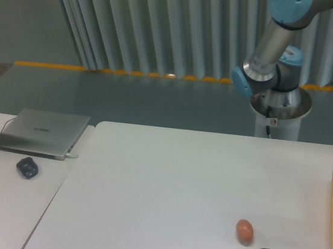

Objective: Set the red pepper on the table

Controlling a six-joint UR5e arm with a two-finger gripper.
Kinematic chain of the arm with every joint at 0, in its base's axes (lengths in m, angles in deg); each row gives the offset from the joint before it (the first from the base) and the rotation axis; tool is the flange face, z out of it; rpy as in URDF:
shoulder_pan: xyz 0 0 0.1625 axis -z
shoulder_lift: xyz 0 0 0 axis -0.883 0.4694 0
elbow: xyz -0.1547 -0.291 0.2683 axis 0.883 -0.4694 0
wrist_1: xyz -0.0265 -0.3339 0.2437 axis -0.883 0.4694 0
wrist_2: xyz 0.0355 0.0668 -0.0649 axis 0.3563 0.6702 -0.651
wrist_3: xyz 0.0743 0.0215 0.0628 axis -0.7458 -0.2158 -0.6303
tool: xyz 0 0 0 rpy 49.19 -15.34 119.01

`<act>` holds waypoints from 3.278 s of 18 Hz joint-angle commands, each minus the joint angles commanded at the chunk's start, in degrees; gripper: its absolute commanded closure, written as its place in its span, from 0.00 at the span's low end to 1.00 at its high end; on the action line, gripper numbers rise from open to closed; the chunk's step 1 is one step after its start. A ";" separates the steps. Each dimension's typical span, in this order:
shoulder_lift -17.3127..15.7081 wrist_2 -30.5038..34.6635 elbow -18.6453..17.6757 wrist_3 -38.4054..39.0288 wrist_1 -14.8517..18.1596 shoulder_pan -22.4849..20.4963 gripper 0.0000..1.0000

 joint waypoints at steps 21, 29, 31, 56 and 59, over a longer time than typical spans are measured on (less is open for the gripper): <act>-2.82 -0.18 3.34 0.09 7.83 1.76 0.00; 1.14 -0.09 3.69 2.02 5.19 1.85 0.00; 1.75 -0.09 3.60 1.84 4.75 1.41 0.00; 3.43 -0.09 4.57 -0.62 4.74 -0.18 0.54; 2.46 -0.18 4.83 -0.62 6.67 -0.09 0.56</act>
